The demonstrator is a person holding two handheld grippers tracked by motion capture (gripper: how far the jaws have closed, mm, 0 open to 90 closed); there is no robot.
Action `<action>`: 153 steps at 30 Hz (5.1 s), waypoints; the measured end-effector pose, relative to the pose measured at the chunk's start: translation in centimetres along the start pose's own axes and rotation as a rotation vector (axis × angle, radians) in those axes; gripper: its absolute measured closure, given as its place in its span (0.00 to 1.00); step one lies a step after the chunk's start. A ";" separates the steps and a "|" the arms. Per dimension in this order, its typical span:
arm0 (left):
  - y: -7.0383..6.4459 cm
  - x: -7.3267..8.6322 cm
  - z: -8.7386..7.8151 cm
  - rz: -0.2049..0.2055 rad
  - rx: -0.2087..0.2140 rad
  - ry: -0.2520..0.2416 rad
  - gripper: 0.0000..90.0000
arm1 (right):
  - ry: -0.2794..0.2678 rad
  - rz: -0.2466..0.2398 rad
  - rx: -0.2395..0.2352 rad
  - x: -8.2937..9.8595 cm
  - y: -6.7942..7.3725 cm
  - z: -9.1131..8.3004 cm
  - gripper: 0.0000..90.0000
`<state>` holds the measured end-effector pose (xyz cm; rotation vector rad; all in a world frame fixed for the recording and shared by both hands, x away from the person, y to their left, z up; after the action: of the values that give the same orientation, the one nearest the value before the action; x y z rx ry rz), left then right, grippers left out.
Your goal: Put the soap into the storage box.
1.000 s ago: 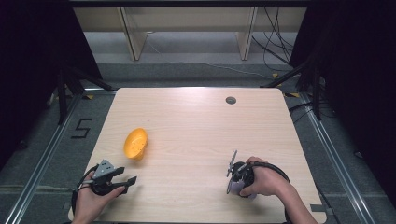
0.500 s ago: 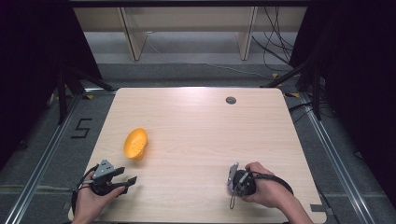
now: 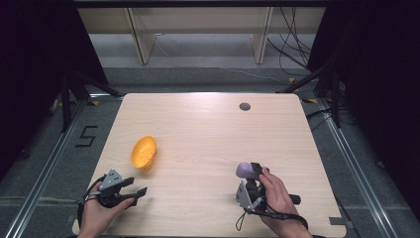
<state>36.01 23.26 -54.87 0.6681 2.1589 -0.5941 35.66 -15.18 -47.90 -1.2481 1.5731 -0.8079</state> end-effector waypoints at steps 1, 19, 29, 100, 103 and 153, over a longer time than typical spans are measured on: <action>-0.1 -0.1 0.0 0.009 0.007 -0.005 0.37 | 0.011 0.020 0.015 0.0 0.0 -0.1 0.56; -8.9 -10.4 2.7 0.080 0.346 -0.153 0.34 | -0.075 -0.099 0.122 -2.9 -1.1 0.3 0.56; -14.1 -14.0 6.6 0.262 0.448 -0.121 0.39 | -0.106 -0.096 0.102 -4.8 -0.5 0.5 0.56; -10.4 -12.7 6.0 0.145 -0.136 -0.368 0.66 | 0.054 0.467 -0.030 4.3 -2.8 0.4 0.50; -9.6 -12.3 5.5 0.124 -0.163 -0.386 0.66 | 0.066 0.501 -0.034 5.1 -3.0 0.7 0.51; 2.3 -8.2 2.4 -0.100 -0.577 -0.433 0.66 | 0.073 0.508 -0.059 4.9 -2.5 0.7 0.50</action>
<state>43.33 21.39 -50.21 0.1018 1.8254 -0.1237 37.04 -20.50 -47.17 -0.8057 1.8756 -0.4849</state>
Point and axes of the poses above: each handheld gripper's, and its own axes: z roughly forward along the jaws, x roughly out of its underside, y roughly to its left, the point moved 7 cm from there along z, roughly forward along the jaws, and after that the axes turned 7 degrees about x, right-handed, at the moved point
